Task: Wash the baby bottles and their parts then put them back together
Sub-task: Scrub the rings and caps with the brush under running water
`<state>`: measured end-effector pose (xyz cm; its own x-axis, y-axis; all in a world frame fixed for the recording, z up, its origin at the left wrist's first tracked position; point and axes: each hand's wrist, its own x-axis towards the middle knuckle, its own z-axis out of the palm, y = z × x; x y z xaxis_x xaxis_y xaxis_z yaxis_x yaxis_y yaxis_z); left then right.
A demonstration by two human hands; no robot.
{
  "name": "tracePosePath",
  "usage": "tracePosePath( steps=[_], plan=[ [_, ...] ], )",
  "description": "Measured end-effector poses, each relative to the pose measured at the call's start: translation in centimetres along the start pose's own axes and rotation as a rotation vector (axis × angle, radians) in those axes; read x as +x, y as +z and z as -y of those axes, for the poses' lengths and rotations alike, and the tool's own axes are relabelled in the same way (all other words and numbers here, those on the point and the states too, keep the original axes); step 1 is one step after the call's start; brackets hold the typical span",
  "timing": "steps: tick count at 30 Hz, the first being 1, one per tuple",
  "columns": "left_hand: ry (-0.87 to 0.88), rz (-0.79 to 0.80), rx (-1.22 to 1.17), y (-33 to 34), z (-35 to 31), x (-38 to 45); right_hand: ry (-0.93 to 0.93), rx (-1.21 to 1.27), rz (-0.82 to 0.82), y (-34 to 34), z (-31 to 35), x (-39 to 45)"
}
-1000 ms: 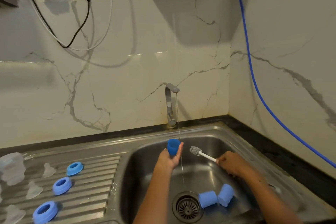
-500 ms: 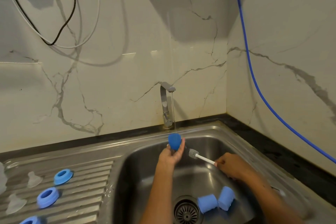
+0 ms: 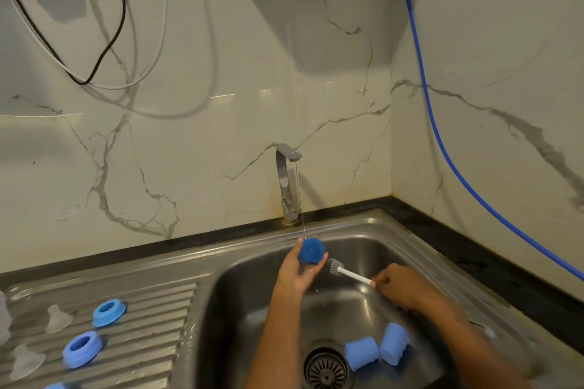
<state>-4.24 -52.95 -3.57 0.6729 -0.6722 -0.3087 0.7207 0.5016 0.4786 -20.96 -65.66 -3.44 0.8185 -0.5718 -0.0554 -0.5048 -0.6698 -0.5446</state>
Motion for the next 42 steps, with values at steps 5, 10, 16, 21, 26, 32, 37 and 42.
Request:
tracePosePath(
  steps=[5,10,16,21,26,32,37,42],
  plan=[
    [0.224,0.026,0.152,0.2,0.6,0.3,0.014,0.011,0.008,0.2,-0.3,0.1],
    [0.120,0.135,-0.138,-0.3,-0.2,-0.2,0.017,0.034,-0.004,0.3,-0.4,0.2],
    [0.065,0.114,-0.136,1.0,0.5,0.1,0.014,0.025,0.013,0.3,-0.5,0.0],
    [0.097,0.130,-0.334,0.3,-0.4,0.9,0.007,0.025,0.010,0.3,-0.2,0.0],
    [0.059,0.202,-0.223,-0.3,-0.2,0.6,-0.002,0.003,0.048,-0.1,0.0,-0.3],
    [0.257,0.171,0.227,0.6,0.5,0.9,-0.011,-0.014,0.057,-0.2,0.3,-0.6],
    [0.372,0.098,0.378,-0.1,0.4,1.0,-0.001,-0.019,0.071,-0.3,0.3,-0.7],
    [0.275,0.177,0.124,-0.3,0.3,0.2,0.002,-0.029,0.079,-0.3,0.5,-0.9]
  ],
)
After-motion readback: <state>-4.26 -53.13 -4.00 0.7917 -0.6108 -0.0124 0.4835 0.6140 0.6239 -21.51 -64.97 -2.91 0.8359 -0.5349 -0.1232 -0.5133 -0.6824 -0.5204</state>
